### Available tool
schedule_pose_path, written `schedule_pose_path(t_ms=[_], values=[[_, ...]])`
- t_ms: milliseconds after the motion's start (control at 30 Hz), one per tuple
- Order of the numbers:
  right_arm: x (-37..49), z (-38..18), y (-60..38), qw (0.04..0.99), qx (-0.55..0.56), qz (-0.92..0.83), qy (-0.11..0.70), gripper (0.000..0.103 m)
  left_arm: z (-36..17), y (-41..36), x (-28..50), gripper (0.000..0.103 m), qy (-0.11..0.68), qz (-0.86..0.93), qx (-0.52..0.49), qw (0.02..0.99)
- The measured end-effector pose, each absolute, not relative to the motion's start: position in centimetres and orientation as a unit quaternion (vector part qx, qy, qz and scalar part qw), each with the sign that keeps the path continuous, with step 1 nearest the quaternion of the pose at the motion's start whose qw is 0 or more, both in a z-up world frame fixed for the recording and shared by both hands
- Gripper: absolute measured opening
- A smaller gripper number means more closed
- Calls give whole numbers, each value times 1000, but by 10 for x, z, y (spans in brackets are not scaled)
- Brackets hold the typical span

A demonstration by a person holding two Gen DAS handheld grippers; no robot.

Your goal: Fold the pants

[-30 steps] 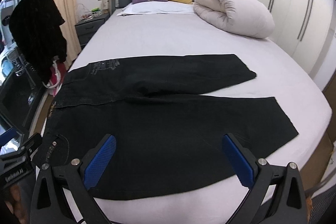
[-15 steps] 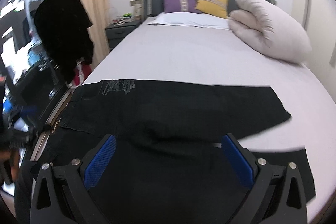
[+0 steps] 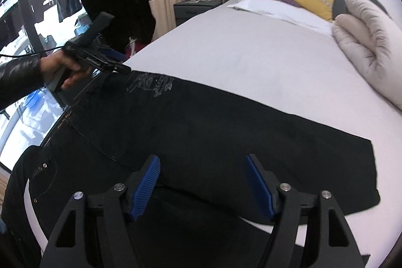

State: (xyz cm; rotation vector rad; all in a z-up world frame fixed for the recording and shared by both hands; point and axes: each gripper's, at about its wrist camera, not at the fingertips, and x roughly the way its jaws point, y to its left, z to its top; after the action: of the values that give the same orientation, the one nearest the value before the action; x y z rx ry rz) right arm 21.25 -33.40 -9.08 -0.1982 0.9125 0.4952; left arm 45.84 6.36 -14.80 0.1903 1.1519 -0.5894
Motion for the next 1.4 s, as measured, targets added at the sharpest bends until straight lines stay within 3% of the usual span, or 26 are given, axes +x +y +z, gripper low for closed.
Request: schedule_pose_path(t_ms=[267, 400, 600, 867, 1167, 1233, 1300, 1400], values=[[239, -102, -317, 844, -116, 280, 443, 61, -170, 63, 500, 77, 575, -300, 79, 757], [248, -102, -302, 838, -124, 293, 442, 56, -170, 60, 511, 31, 591, -304, 74, 743], [273, -100, -279, 828, -153, 303, 447, 52, -158, 53, 477, 9, 559, -297, 73, 771], [312, -97, -231, 791, -246, 330, 452, 44, -115, 35, 394, 7, 447, -275, 152, 838], [357, -123, -187, 756, -326, 313, 473, 42, -105, 48, 342, 7, 413, -280, 152, 853], [365, -132, -185, 750, -323, 307, 489, 35, -105, 48, 334, 7, 415, -282, 146, 853], [371, -137, -184, 747, -304, 304, 507, 18, -106, 57, 339, 7, 416, -284, 141, 852], [374, -136, -188, 750, -260, 307, 525, 11, -105, 54, 341, 7, 415, -283, 138, 853]])
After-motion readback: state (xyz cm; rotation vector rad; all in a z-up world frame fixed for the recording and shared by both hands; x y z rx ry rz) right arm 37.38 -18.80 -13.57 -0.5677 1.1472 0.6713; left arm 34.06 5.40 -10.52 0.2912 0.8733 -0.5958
